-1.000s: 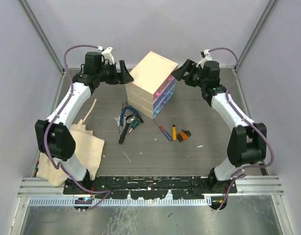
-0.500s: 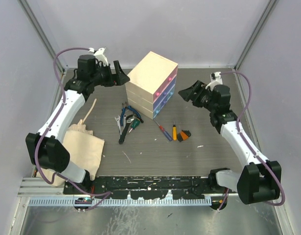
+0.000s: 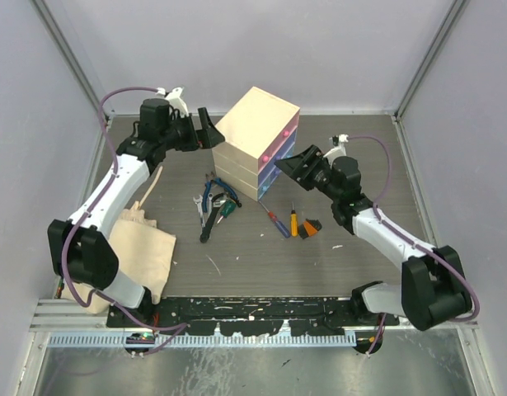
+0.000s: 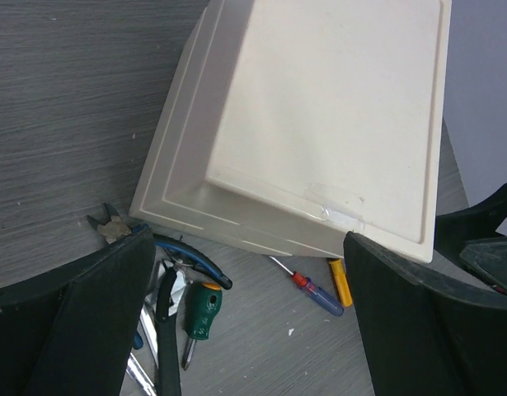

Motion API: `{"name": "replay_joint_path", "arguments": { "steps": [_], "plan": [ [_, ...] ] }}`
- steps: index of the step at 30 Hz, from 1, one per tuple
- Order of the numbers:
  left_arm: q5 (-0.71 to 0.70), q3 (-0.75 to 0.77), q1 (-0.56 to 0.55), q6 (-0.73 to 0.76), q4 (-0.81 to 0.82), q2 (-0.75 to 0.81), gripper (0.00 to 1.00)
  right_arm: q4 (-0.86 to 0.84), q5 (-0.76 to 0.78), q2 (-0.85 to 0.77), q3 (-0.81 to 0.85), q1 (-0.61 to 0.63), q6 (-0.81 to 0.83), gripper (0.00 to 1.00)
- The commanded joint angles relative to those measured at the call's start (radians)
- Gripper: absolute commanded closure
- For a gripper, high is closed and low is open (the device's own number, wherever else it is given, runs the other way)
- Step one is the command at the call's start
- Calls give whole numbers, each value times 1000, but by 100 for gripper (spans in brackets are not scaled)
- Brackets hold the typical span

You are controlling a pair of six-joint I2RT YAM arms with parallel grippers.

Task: Sort the tools into containers
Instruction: Open the drawer in the storage box.

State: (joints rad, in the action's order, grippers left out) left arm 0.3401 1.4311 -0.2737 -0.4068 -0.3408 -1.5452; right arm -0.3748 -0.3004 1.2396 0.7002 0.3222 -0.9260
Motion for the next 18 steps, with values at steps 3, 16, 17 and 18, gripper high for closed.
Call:
{"name": "replay_joint_path", "arguments": {
  "steps": [3, 16, 17, 18],
  "plan": [
    [-17, 3, -3, -2, 58, 2, 2, -241, 33, 99, 9, 31, -132, 28],
    [-25, 42, -3, 14, -7, -41, 9, -178, 108, 101, 3, 31, -83, 31],
    [-26, 46, -2, 14, -11, -46, 9, -189, 100, 102, 0, 32, -83, 31],
    [-27, 49, -3, 14, -14, -49, 10, -195, 93, 104, -3, 32, -86, 31]
  ]
}}
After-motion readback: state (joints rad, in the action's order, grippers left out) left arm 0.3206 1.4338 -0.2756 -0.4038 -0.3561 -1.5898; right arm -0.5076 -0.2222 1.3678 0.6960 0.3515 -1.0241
